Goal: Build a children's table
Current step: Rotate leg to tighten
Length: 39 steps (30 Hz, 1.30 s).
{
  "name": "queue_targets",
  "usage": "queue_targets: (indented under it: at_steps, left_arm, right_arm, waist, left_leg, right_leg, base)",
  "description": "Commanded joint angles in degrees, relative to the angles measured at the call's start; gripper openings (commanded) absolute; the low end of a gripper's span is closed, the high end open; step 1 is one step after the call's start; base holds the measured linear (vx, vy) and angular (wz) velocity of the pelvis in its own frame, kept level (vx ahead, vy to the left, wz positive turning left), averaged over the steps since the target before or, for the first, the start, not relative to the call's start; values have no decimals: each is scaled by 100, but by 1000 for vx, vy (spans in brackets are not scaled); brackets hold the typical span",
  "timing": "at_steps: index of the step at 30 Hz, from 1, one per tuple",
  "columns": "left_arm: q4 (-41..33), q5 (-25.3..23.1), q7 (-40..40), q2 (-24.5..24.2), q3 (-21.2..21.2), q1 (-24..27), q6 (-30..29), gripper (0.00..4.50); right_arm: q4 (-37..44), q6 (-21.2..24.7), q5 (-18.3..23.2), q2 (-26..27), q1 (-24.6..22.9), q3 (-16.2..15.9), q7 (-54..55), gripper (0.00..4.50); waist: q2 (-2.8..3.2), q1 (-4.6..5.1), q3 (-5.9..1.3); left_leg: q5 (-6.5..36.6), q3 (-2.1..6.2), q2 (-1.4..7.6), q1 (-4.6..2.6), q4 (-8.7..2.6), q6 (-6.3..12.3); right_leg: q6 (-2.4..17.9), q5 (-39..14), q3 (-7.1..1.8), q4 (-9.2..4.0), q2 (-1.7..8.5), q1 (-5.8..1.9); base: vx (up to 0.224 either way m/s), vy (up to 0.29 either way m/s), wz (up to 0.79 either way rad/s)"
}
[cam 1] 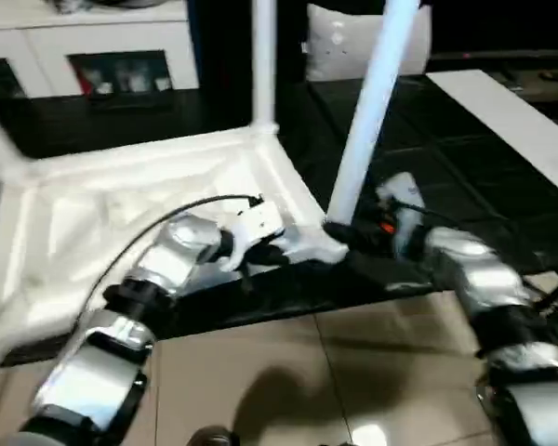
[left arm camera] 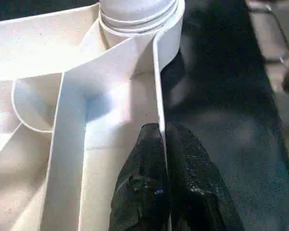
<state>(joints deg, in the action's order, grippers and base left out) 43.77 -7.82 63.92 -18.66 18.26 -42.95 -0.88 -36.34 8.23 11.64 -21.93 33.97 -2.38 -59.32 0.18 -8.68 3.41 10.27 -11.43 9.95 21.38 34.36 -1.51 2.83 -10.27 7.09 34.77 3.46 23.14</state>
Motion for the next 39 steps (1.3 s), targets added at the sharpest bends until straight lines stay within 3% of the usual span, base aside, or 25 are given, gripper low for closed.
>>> queue_targets:
  at_steps: [1, 8, 9, 12, 15, 16, 21, 29, 32, 36, 39]
  left_arm:
    - [-131, 6, 648, -104, 223, 3, 502, 0]
    - [-191, 97, 1479, -336, 480, 84, 962, 0]
    - [-179, 144, 1577, -334, 481, 84, 1003, 0]
    - [-120, 182, 1678, -325, 474, 63, 1074, 0]
    - [-95, 248, 1929, -320, 483, 43, 1150, 0]
    - [-100, 305, 2105, -308, 490, 29, 1148, 0]
    - [-50, 326, 2216, -313, 517, 11, 1187, 0]
    - [-44, 372, 2329, -290, 453, 15, 1091, 0]
    - [-91, 502, 2202, -245, 327, -25, 524, 0]
    - [-136, 517, 1852, -164, 197, -71, 31, 0]
    - [-233, 524, 1413, -18, 74, -68, -353, 0]
  right_arm:
    - [287, -73, 101, -231, -67, -108, -576, 399]
    - [821, -117, 174, -664, -357, -569, -1761, 399]
    - [871, -141, 142, -715, -390, -649, -1903, 371]
    - [890, -182, 78, -757, -406, -726, -2029, 363]
    - [883, -113, 84, -761, -387, -817, -2288, 321]
    - [835, -17, 158, -713, -345, -867, -2467, 318]
    - [651, 53, 208, -616, -256, -973, -2657, 282]
    - [449, 57, 221, -503, -236, -989, -2801, 213]
    - [379, 188, 394, -390, -215, -801, -2674, 211]
    - [210, 419, 331, -191, -106, -589, -1917, 205]
    - [-80, 623, 86, 63, 50, -476, -913, 204]
  waist:
    - [-14, -24, -443]
    - [-22, -131, -438]
    - [-21, -133, -434]
    - [-32, -151, -428]
    - [-33, -162, -428]
    - [-61, -168, -429]
    - [-38, -218, -447]
    - [-43, -232, -443]
    - [-44, -219, -444]
    - [-35, -198, -414]
    - [-54, -85, -392]
  left_leg:
    - [925, 220, 425, -93, -341, 435]
    - [961, 215, 442, -105, -336, 425]
    - [960, 217, 444, -100, -338, 417]
    - [972, 220, 441, -102, -343, 385]
    - [975, 218, 434, -106, -341, 378]
    - [946, 215, 425, -99, -335, 388]
    - [876, 217, 447, -107, -328, 415]
    - [899, 219, 443, -103, -333, 365]
    - [877, 216, 449, -105, -337, 348]
    - [982, 227, 436, -115, -352, 278]
    - [1113, 238, 404, -129, -364, 160]
  right_leg:
    - [557, -1579, -409, -498, 654, -347]
    - [628, -1687, -415, -502, 676, -335]
    - [637, -1700, -417, -499, 680, -332]
    - [596, -1858, -413, -522, 686, -330]
    - [530, -1992, -411, -540, 684, -327]
    - [526, -2001, -411, -529, 682, -331]
    - [615, -1805, -414, -503, 679, -307]
    - [581, -1872, -414, -505, 691, -322]
    - [592, -1881, -414, -498, 689, -327]
    - [519, -2257, -401, -557, 696, -315]
    - [405, -2634, -375, -607, 699, -317]
  base:
    - [0, 0, 0]
    - [0, 0, 0]
    - [0, 0, 0]
    - [0, 0, 0]
    - [0, 0, 0]
    - [0, 0, 0]
    - [0, 0, 0]
    - [0, 0, 0]
    - [0, 0, 0]
    - [0, 0, 0]
    - [0, 0, 0]
